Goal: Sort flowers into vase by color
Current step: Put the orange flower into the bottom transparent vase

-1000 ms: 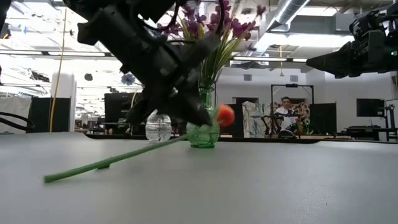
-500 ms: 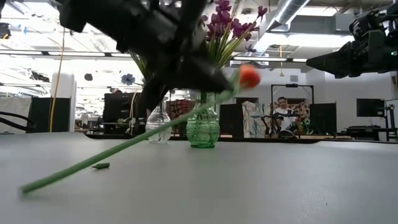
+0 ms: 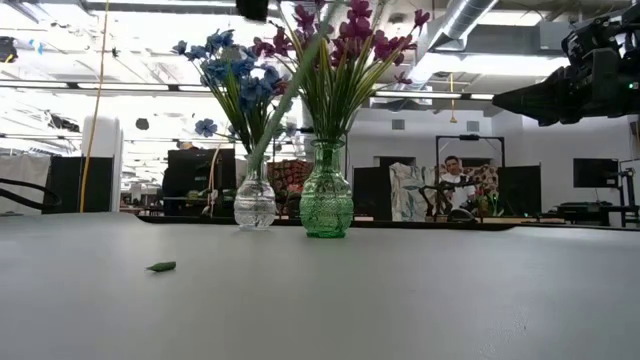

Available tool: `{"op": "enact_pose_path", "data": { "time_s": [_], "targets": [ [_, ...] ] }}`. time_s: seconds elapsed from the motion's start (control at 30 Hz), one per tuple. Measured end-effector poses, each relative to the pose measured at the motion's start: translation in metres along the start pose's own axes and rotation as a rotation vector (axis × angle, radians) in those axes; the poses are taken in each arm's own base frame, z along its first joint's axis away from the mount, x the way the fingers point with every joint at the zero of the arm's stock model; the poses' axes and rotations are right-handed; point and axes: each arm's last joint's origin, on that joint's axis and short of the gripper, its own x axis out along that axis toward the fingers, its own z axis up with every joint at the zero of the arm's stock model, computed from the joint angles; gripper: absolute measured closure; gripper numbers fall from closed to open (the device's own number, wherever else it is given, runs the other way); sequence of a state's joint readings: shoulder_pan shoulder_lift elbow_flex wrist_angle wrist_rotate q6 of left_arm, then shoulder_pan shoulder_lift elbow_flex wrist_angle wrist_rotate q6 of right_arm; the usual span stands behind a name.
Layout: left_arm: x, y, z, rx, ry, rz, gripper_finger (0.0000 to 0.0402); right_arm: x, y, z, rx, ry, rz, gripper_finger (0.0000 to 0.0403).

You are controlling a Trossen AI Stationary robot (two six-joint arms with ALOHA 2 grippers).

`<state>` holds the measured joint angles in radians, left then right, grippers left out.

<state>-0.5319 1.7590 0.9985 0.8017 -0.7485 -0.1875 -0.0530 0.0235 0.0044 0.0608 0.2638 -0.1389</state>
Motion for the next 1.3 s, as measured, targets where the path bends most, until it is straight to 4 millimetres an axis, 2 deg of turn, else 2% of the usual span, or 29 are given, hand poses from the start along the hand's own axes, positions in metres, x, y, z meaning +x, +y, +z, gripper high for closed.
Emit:
{"op": "enact_pose_path", "data": {
  "time_s": [0.17,0.43,0.63,1.03,1.3],
  "targets": [
    [-0.007,-0.011,0.02,0.075,-0.173,-0.156,0.0401,0.0,0.0,0.0,0.0,0.0,0.0,0.0372],
    [-0.009,-0.019,0.034,0.171,-0.346,-0.446,0.0401,0.0,0.0,0.0,0.0,0.0,0.0,0.0372],
    [-0.003,-0.032,0.053,0.273,-0.401,-0.522,0.0401,0.0,0.0,0.0,0.0,0.0,0.0,0.0372],
    [0.051,-0.061,0.045,0.386,-0.511,-0.585,0.0401,0.0,0.0,0.0,0.0,0.0,0.0,0.0372],
    [0.086,-0.07,0.037,0.387,-0.614,-0.675,0.0401,0.0,0.0,0.0,0.0,0.002,0.001,0.0372]
  ]
}}
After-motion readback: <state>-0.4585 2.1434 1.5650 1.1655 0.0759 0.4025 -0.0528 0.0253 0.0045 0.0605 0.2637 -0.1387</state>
